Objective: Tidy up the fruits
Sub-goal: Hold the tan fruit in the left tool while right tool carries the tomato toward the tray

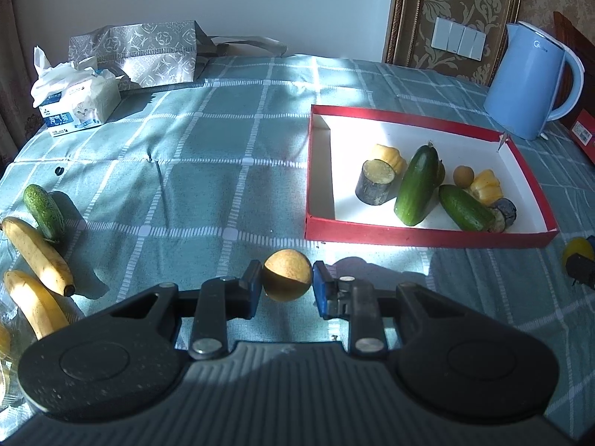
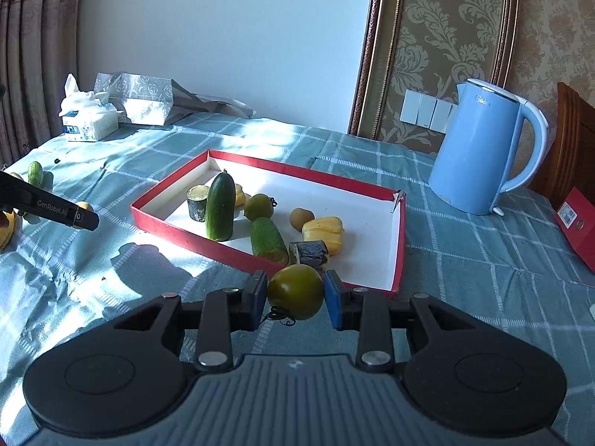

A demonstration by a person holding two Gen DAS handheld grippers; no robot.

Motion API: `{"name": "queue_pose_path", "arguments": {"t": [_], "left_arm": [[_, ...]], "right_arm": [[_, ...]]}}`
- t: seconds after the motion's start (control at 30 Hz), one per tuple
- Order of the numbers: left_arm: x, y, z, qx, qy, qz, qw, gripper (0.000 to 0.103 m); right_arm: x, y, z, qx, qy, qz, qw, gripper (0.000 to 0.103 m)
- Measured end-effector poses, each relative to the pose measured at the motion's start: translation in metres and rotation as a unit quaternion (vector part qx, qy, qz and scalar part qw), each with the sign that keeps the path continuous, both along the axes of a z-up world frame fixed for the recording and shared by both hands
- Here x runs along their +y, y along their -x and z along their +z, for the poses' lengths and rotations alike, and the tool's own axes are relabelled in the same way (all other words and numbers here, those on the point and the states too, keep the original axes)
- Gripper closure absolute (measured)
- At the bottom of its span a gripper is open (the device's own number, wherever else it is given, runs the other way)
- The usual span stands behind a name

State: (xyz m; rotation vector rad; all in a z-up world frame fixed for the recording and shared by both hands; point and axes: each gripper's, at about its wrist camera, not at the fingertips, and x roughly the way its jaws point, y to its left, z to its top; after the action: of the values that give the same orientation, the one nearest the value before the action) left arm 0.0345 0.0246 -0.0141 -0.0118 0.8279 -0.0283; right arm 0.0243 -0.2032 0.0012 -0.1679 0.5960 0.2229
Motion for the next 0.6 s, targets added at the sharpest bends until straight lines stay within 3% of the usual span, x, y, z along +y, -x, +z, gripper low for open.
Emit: {"name": "queue_pose_path", "arguments": {"t": [0.6], "left_arm": [[-0.02, -0.012, -0.005, 0.01, 0.004, -0.026, 0.9996, 0.077]], "right_arm": [[-0.016, 0.008, 0.014, -0.007, -0.024, -0.025, 0.999, 0.071]]}}
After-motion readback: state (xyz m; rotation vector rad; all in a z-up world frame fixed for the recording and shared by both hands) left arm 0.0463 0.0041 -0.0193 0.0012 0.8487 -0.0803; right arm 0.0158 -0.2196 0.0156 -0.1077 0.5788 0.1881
